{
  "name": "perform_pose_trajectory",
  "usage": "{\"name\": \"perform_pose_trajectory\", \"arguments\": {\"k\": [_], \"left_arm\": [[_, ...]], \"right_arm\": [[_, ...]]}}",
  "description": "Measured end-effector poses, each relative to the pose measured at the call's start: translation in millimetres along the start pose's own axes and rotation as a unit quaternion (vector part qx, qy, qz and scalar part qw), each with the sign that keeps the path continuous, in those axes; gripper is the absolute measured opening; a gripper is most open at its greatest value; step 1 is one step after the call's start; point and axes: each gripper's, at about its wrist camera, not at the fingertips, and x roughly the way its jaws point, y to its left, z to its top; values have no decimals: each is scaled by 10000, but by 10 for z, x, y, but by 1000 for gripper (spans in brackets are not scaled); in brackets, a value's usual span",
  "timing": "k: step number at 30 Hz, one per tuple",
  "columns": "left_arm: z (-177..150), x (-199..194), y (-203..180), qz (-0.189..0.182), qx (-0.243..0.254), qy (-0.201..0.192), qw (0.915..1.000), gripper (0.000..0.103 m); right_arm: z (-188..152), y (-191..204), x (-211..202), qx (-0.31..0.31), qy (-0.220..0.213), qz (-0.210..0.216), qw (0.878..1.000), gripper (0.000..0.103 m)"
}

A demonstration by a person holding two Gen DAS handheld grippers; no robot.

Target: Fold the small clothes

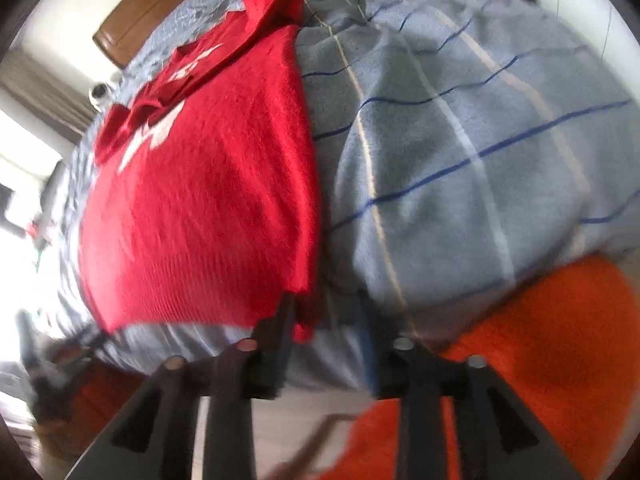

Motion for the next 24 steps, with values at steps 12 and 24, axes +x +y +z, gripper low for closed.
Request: {"name": "perform_pose_trajectory", "arguments": {"k": [12,24], "left_arm": [[1749,-230,-614,-175,1855,-1871,9645,89],[2294,697,-1288,-83,2848,-1356,9489,57]], "right_arm": [[38,46,-206,-182,-917,-301,9952,55],[-49,-142,-189,225,-877,17,9959,55]]}}
